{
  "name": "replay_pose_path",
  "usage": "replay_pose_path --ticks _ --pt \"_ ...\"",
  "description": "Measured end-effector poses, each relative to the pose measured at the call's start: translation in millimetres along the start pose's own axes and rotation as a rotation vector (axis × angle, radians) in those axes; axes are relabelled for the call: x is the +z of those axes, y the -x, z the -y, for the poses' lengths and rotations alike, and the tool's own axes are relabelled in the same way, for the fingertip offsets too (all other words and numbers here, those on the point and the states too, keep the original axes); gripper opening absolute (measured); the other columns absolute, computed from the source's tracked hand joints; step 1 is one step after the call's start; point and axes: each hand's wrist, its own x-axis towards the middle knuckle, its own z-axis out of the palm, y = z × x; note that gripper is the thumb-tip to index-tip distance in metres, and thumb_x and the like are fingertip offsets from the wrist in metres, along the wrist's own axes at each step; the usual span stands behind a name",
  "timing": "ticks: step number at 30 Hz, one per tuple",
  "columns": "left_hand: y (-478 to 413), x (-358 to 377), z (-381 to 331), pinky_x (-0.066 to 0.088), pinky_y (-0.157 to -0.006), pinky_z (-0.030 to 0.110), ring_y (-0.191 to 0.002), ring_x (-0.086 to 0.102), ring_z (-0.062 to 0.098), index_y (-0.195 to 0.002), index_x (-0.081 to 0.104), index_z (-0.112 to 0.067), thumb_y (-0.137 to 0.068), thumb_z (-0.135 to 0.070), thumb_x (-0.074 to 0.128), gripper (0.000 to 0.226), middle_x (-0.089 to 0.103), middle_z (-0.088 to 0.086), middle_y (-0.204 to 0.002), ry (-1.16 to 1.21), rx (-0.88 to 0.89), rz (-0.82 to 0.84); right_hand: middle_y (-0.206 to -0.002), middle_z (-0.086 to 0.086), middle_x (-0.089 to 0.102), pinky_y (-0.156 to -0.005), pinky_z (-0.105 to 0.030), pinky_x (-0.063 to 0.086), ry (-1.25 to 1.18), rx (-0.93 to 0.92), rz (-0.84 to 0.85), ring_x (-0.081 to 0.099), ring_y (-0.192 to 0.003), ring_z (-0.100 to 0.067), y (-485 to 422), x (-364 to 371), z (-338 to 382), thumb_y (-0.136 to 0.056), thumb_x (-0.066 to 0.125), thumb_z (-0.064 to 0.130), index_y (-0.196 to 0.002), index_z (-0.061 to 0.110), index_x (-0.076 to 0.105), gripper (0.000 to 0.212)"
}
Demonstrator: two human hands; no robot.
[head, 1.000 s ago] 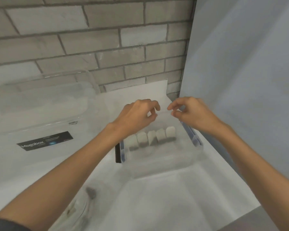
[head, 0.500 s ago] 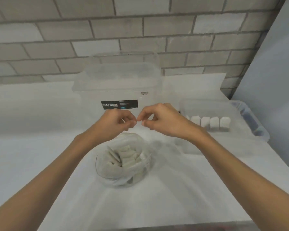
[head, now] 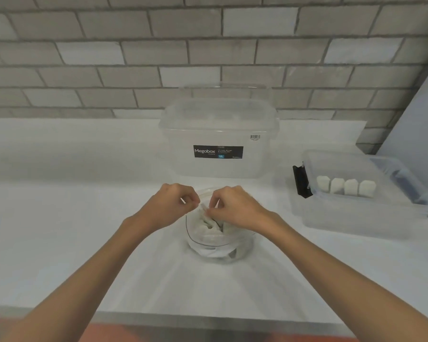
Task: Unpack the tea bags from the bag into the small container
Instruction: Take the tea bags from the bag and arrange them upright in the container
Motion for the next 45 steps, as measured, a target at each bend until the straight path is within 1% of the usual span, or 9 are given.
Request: replay_pose_path --ticks 8,12,16,20,24,27,31,39,45 --pt "4.6 -2.6 -0.9 0.049 -0.064 0.023 -0.074 0.066 0.009 -0.078 0.067 -0.034 -0.088 -0.021 0.062 0.017 0.067 -0.018 -0.074 0.02 0.021 -0.02 -0.082 0.004 0.064 -0.079 -0.031 0.055 -0.072 0.092 -0.062 0.062 -0.083 -0.015 -3.2 1.7 -3.4 -0.084 0.06 0.009 -0.089 0.009 0.074 0.015" --pt "3.9 -6.1 -6.3 0.045 -0.056 0.012 -0.069 0.065 0.009 -0.082 0.07 -0.027 -0.088 -0.016 0.063 0.015 0.067 -0.013 -0.073 0.073 0.022 -0.064 -0.077 0.001 0.066 -0.052 -0.013 0.047 -0.244 0.132 -0.112 0.059 -0.059 -0.006 -0.6 -14.5 -9.0 -0.087 0.059 0.005 -0.085 0.014 0.071 0.015" --pt "3.4 -8.5 -14.5 0.051 -0.063 0.027 -0.066 0.066 0.006 -0.089 0.071 -0.022 -0.089 -0.014 0.063 0.011 0.069 -0.01 -0.075 0.165 0.025 -0.108 -0.079 -0.003 0.066 -0.049 -0.021 0.047 -0.527 0.174 -0.144 0.064 -0.058 -0.015 5.4 -31.0 -13.9 -0.09 0.059 0.01 -0.084 0.015 0.065 0.01" --pt "2.4 -10.5 -28.4 0.053 -0.066 0.024 -0.069 0.065 0.004 -0.104 0.067 -0.029 -0.086 -0.032 0.069 0.018 0.07 -0.012 -0.09 0.321 0.053 -0.157 -0.077 -0.002 0.064 -0.053 -0.022 0.046 -0.59 0.118 -0.115 0.061 -0.059 -0.015 10.7 -45.9 -10.9 -0.091 0.06 0.012 -0.086 0.018 0.067 0.011" --pt "-0.4 -7.9 -37.7 0.055 -0.066 0.026 -0.073 0.065 0.012 -0.104 0.069 -0.022 -0.082 -0.025 0.075 0.023 0.07 0.0 -0.093 0.513 0.04 -0.068 -0.072 -0.003 0.063 -0.055 -0.022 0.045 -0.504 -0.001 -0.15 0.054 -0.06 -0.009 13.6 -57.2 -2.8 -0.09 0.063 0.016 -0.091 0.02 0.072 0.01" --pt "0.9 0.6 -42.1 0.056 -0.069 0.021 -0.073 0.067 0.014 -0.097 0.067 -0.005 -0.083 -0.01 0.073 0.016 0.067 0.007 -0.08 0.863 -0.04 -0.075 -0.078 -0.002 0.066 -0.054 -0.02 0.046 -0.587 -0.027 -0.228 0.058 -0.064 -0.009 14.1 -64.0 2.2 -0.087 0.068 0.02 -0.102 0.021 0.069 0.014" --pt "5.4 13.0 -45.3 0.057 -0.079 0.021 -0.087 0.071 0.021 -0.1 0.063 0.0 -0.084 -0.002 0.069 0.017 0.072 0.016 -0.087 1.25 -0.111 -0.06 -0.08 -0.001 0.07 -0.059 -0.021 0.048 -0.622 -0.004 -0.206 0.063 -0.068 -0.009 14.8 -61.4 5.5 -0.083 0.073 0.019 -0.101 0.017 0.067 0.019" --pt "8.2 1.3 -42.3 0.055 -0.083 0.03 -0.096 0.069 0.014 -0.109 0.065 -0.022 -0.081 -0.027 0.075 0.03 0.071 0.002 -0.106 0.971 -0.069 -0.153 -0.073 0.0 0.07 -0.057 -0.012 0.045 -0.53 -0.069 -0.312 0.06 -0.062 -0.005 8.3 -46.0 10.3 -0.081 0.072 0.012 -0.086 0.015 0.071 0.006" --pt "8.6 -18.2 -34.3 0.048 -0.07 0.019 -0.07 0.063 0.003 -0.085 0.071 -0.017 -0.084 -0.021 0.072 0.004 0.072 -0.002 -0.078 0.779 -0.013 -0.262 -0.074 0.003 0.07 -0.066 -0.016 0.046 -0.438 -0.104 -0.301 0.06 -0.062 -0.001 5.7 -32.5 12.3 -0.081 0.073 0.015 -0.086 0.021 0.072 0.008"
